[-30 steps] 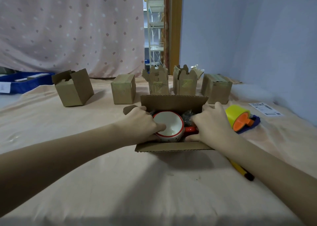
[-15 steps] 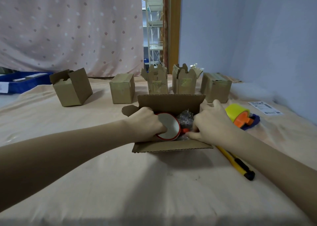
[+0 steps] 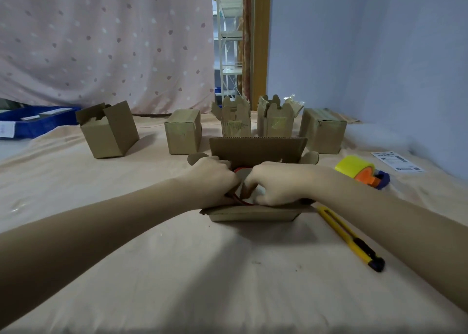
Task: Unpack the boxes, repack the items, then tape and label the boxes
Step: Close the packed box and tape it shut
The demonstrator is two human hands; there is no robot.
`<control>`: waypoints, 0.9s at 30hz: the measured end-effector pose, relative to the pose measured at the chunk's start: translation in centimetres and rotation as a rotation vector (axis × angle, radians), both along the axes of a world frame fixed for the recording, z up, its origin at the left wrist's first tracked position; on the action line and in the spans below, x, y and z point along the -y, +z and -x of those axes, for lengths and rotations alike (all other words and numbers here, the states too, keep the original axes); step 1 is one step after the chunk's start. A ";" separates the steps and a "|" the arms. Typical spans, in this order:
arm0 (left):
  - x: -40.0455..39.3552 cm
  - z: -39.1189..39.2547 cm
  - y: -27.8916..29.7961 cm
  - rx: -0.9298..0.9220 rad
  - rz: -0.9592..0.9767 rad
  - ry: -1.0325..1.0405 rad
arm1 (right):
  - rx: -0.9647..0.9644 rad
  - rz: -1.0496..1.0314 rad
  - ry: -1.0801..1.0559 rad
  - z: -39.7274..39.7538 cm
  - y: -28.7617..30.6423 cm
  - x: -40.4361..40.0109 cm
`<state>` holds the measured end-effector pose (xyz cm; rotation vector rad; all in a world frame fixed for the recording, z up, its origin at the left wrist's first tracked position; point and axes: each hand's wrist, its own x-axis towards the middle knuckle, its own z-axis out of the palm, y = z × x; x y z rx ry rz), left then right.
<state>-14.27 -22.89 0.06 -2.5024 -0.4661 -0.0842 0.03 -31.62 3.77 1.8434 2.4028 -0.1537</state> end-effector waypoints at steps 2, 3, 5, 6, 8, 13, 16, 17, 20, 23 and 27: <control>0.3 0.3 0.5 -0.091 0.049 0.092 | -0.105 0.094 -0.002 -1.3 -0.8 -1.3; 0.5 0.5 0.7 -0.109 0.051 0.092 | -0.119 0.097 0.003 -1.8 -1.3 -1.9; 0.3 0.9 0.5 -0.127 0.048 0.038 | -0.116 0.085 0.039 -2.3 -2.1 -2.5; 0.3 0.9 0.3 -0.129 0.048 0.008 | -0.096 0.076 0.066 -2.4 -2.3 -2.5; 0.3 1.2 -0.2 -0.123 0.024 -0.047 | -0.006 0.045 0.142 -2.4 -2.6 -2.4; 0.1 2.6 -1.4 0.126 -0.010 -0.260 | 0.190 -0.161 0.365 -2.6 -3.2 -1.6; 0.4 2.8 -1.7 0.133 0.032 -0.231 | 0.188 -0.255 0.416 -2.8 -3.7 -1.3; 0.5 2.7 -1.6 0.123 0.063 -0.215 | 0.186 -0.277 0.428 -2.8 -3.8 -1.2; 0.7 2.9 -1.7 0.146 0.096 -0.213 | 0.196 -0.302 0.441 -2.6 -3.9 -1.1; 0.6 2.9 -1.8 0.117 0.131 -0.193 | 0.242 -0.270 0.426 -2.2 -3.6 -1.4; 0.6 2.8 -1.7 0.127 0.035 -0.234 | 0.317 -0.238 0.425 -1.5 -3.3 -1.7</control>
